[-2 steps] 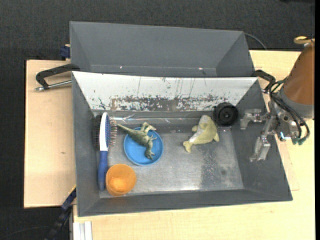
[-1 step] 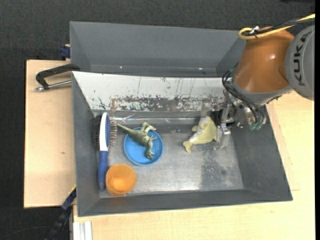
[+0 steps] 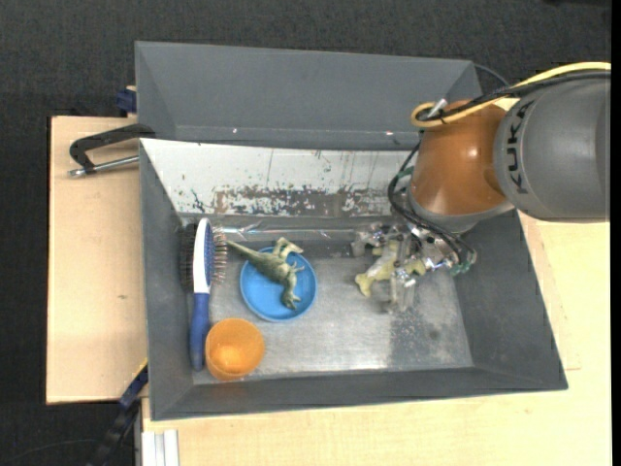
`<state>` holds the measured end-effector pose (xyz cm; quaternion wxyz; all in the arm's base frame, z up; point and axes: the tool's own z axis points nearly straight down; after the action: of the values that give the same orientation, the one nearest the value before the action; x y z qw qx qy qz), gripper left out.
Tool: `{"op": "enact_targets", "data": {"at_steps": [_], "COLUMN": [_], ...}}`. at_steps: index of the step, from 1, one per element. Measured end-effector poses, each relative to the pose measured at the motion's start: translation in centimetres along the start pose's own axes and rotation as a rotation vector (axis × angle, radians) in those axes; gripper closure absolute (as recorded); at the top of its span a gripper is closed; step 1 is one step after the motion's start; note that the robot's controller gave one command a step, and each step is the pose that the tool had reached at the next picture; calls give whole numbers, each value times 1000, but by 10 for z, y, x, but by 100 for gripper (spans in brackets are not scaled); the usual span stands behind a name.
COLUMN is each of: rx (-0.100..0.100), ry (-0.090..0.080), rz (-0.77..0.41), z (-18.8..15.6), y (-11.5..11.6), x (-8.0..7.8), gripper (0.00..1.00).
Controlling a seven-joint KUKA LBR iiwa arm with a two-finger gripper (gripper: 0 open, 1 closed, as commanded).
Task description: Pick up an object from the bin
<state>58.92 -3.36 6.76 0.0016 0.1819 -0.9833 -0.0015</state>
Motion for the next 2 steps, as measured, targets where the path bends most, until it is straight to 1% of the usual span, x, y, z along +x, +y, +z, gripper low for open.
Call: {"op": "enact_targets", "data": {"at_steps": [1,2], "rx": [3,10], "ry": [-5,-18], "rz": [0,-10], "z": [-4,-199], "y": [-1,-7], "x": [-1,19], "gripper": [100,100]}}
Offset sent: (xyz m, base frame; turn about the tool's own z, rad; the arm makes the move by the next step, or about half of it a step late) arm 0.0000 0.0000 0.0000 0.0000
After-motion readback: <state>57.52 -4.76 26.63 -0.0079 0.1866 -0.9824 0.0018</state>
